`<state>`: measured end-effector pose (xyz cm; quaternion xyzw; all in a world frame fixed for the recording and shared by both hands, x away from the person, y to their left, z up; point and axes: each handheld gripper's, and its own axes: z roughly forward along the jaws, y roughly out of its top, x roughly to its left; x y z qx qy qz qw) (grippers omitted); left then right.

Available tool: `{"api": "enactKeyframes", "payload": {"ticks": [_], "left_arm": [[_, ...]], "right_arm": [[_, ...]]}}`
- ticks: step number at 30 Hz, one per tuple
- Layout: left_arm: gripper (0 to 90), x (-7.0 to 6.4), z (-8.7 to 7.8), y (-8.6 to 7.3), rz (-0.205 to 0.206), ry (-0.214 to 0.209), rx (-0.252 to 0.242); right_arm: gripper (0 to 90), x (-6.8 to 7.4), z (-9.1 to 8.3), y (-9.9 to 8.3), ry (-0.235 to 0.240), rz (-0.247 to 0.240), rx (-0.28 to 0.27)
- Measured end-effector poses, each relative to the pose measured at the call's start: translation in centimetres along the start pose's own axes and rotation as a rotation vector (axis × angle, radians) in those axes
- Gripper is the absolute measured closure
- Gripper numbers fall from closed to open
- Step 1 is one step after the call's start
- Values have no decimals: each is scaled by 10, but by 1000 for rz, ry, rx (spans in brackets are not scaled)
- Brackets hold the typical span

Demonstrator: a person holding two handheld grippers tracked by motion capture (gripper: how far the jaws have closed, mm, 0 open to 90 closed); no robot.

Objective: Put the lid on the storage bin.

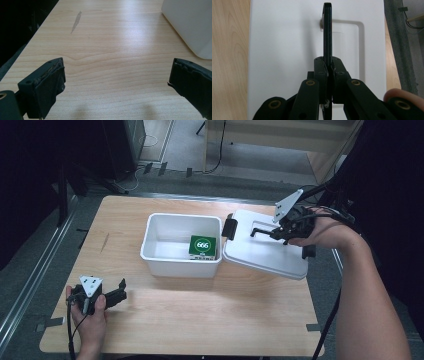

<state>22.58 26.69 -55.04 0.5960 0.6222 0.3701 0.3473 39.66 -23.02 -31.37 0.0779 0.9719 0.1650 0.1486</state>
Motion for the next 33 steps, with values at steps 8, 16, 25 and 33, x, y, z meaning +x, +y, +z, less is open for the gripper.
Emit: {"api": "enactKeyframes", "payload": {"ticks": [8, 16, 25, 33], "left_arm": [[12, 0, 0, 0, 2, 2, 1], [12, -2, 0, 0, 18, 18, 3], [11, -2, 0, 0, 15, 17, 3], [11, -2, 0, 0, 15, 31, 4]], "right_arm": [[855, -2, 6, 25, 20, -26, -5], [856, -4, 20, 47, 55, -28, -24], [855, -2, 34, 81, 75, -65, -37], [855, 1, 44, 117, 88, -103, -53]]}}
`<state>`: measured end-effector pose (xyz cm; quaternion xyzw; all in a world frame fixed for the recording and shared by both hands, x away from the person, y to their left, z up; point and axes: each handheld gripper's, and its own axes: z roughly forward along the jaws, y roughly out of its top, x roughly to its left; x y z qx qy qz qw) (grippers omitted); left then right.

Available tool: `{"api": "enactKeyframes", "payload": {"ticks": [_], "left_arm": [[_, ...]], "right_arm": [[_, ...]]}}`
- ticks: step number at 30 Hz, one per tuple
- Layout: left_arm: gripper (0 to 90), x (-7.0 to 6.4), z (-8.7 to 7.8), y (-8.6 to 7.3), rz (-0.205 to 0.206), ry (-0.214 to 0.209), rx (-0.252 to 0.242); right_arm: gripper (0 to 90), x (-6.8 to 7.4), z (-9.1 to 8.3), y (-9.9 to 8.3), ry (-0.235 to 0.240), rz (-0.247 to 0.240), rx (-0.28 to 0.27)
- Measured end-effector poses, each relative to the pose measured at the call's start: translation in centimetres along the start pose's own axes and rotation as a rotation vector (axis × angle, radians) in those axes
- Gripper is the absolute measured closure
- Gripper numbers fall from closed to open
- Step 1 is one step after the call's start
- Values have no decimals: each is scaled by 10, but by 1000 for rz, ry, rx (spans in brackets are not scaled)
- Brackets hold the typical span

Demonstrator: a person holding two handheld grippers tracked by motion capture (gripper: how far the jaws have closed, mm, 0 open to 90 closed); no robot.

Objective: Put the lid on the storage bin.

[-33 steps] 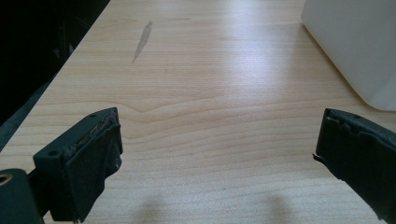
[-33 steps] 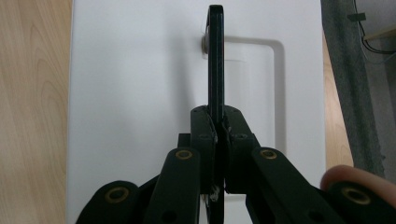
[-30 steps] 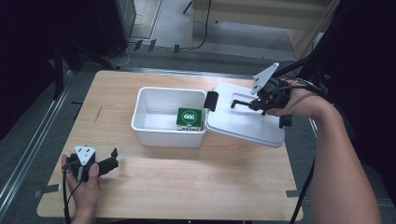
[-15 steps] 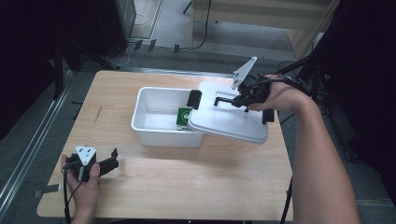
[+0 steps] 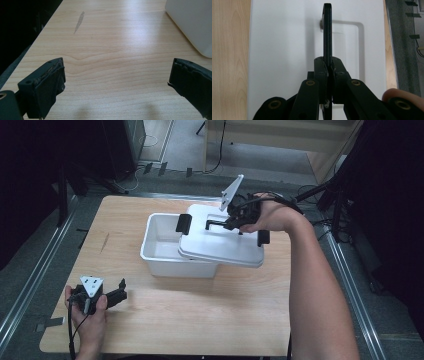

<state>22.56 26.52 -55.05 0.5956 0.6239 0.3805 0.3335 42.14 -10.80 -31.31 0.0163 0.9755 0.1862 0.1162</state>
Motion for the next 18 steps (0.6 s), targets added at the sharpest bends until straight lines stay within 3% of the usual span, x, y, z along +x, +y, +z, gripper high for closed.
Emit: {"api": "enactKeyframes", "payload": {"ticks": [10, 18], "left_arm": [[11, 1, 0, 0, -8, -1, 2], [11, 1, 0, 0, -13, -3, 1]], "right_arm": [[855, -3, 17, 31, 20, -34, 2], [855, -2, 30, 49, 6, -51, -14]]}}
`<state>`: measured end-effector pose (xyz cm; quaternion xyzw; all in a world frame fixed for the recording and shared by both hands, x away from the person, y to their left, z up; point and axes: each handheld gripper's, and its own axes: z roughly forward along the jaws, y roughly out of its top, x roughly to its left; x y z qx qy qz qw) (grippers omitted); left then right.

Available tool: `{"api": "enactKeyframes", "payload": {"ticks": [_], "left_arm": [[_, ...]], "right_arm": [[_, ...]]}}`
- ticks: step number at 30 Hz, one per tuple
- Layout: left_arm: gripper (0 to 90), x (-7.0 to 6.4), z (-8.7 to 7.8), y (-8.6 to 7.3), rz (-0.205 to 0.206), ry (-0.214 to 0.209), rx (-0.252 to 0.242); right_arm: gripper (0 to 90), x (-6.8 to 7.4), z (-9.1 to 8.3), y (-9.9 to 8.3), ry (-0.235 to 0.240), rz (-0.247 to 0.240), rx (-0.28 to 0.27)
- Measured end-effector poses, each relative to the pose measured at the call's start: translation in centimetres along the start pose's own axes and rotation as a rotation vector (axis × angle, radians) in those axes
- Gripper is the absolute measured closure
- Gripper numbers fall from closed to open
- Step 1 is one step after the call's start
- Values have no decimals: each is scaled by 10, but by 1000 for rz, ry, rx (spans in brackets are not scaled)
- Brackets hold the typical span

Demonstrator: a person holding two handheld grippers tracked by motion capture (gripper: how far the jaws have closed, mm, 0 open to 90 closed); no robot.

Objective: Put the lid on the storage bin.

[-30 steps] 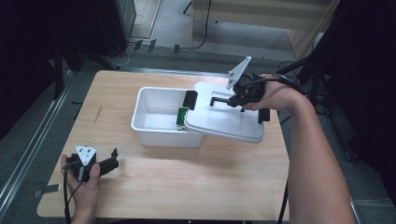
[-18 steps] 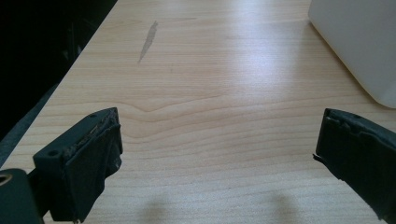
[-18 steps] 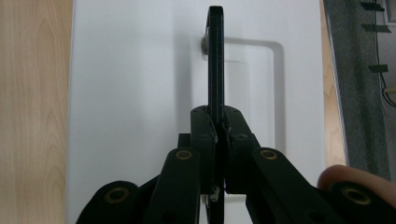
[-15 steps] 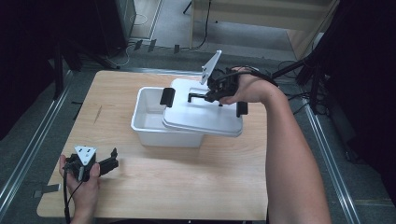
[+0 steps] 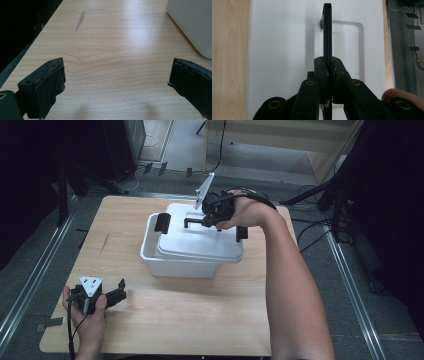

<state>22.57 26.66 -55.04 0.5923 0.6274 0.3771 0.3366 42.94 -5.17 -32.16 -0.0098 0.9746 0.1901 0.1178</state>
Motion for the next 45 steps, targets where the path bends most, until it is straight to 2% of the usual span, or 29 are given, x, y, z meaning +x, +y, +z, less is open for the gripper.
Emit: {"api": "enactKeyframes", "payload": {"ticks": [6, 23, 25, 26, 27, 34, 37, 38, 45], "left_arm": [[11, 0, 0, 0, -2, 0, -1], [11, 0, 0, 0, 1, -1, 1], [11, 1, 0, 0, -1, -1, -1], [11, 1, 0, 0, -3, -1, -2], [11, 1, 0, 0, -3, -2, -1], [11, 1, 0, 0, -6, -3, -4], [11, 0, 0, 0, -5, -2, -5], [11, 0, 0, 0, -6, -2, -5], [12, 0, 0, 0, -3, -3, -3]], "right_arm": [[855, -1, 9, 8, 15, -16, -5], [855, 1, 19, 37, 33, -44, -17], [855, 2, 20, 40, 35, -36, -17], [855, 1, 22, 42, 38, -49, -23], [855, 2, 22, 42, 37, -34, -16], [855, 1, 30, 46, 42, -45, -14], [854, 2, 32, 48, 43, -34, -13], [855, 1, 33, 48, 48, -45, -16], [855, 1, 37, 45, 48, -39, -4]]}}
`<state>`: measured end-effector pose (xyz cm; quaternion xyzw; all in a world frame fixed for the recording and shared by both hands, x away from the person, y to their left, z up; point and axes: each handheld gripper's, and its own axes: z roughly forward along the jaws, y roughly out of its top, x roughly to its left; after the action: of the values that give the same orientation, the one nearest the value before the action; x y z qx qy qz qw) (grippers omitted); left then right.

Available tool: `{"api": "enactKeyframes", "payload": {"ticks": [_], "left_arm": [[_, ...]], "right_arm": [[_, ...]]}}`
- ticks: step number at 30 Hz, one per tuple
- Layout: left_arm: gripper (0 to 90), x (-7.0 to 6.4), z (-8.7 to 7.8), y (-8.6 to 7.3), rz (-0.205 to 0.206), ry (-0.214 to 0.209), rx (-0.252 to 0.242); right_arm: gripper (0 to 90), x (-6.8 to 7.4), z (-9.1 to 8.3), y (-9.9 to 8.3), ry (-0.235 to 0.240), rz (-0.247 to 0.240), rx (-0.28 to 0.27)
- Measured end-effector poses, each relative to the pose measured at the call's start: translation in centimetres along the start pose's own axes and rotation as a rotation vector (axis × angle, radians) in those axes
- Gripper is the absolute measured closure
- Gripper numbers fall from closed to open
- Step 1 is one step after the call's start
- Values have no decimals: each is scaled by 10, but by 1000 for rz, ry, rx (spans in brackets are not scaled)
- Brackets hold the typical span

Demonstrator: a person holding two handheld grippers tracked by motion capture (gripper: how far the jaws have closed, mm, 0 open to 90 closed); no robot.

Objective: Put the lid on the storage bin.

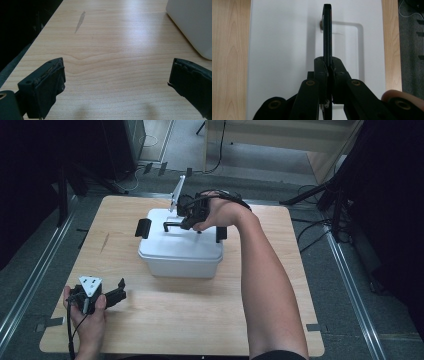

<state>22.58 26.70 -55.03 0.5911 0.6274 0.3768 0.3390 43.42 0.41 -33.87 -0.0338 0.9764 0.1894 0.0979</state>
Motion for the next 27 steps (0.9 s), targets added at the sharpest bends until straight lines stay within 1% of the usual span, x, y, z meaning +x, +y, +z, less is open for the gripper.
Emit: {"api": "enactKeyframes", "payload": {"ticks": [1, 2, 4, 5, 6, 8, 9, 12, 14, 17, 20, 23, 27], "left_arm": [[11, 0, 0, 0, 0, 0, 0], [11, 0, 0, 0, 0, -1, 0], [11, 0, 0, 0, 0, -1, 0], [11, 0, 0, 0, 2, 0, 1], [11, 0, 0, 0, 3, 0, 0], [11, 0, 0, 0, 3, 0, 0], [12, 0, 0, 0, 2, -1, 0], [11, 0, 0, 0, 0, -1, -1], [12, 0, 0, 0, -1, -2, -1], [11, 0, 0, 0, -3, -2, -1], [11, 0, 0, 0, -2, -2, -3], [11, 0, 0, 0, -2, -1, -2], [11, 0, 0, 0, 0, 0, 0]], "right_arm": [[854, 1, 0, -1, -3, 12, 5], [854, 0, 1, -1, 3, 4, -2], [854, 0, 2, -1, 0, 9, 1], [854, 1, 2, -1, -4, 20, 8], [854, -1, 3, 0, 0, 1, 2], [854, -1, 4, 1, 0, 0, 2], [854, -1, 5, 1, -3, 8, 7], [853, -2, 7, 1, -3, 0, 5], [853, -2, 7, 1, -1, 15, 10], [853, -2, 8, 0, 2, 8, 5], [853, -1, 10, -2, 9, 17, 11], [853, -2, 10, -4, 6, 23, -4], [850, -1, 10, -5, 2, 19, -8]]}}
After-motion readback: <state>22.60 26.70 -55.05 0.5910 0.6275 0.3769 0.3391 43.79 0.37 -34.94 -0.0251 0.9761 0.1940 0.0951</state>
